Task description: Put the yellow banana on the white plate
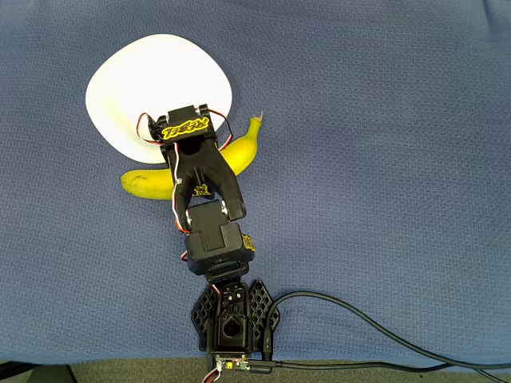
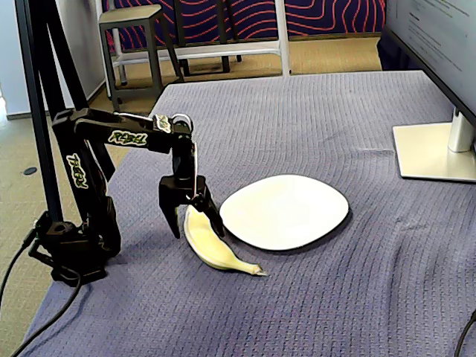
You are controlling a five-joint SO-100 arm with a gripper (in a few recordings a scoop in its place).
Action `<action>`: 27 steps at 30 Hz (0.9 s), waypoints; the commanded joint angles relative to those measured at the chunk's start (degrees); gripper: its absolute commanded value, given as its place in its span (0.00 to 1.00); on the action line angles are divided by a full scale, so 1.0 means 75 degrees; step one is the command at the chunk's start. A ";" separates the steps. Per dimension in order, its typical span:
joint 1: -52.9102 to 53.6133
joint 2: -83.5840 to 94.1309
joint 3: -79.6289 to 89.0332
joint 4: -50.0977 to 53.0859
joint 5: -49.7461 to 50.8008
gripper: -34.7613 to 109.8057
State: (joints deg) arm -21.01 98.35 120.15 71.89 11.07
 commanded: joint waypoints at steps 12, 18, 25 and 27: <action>0.0187 -0.0633 -0.0082 -0.0738 -0.0270 0.46; 0.0187 -0.0633 -0.0105 -0.0844 -0.0316 0.40; 0.0082 -0.0457 -0.0094 -0.0844 -0.0410 0.33; 0.0035 -0.0387 -0.0094 -0.0844 -0.0445 0.31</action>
State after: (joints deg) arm -19.95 93.08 119.97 66.01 8.61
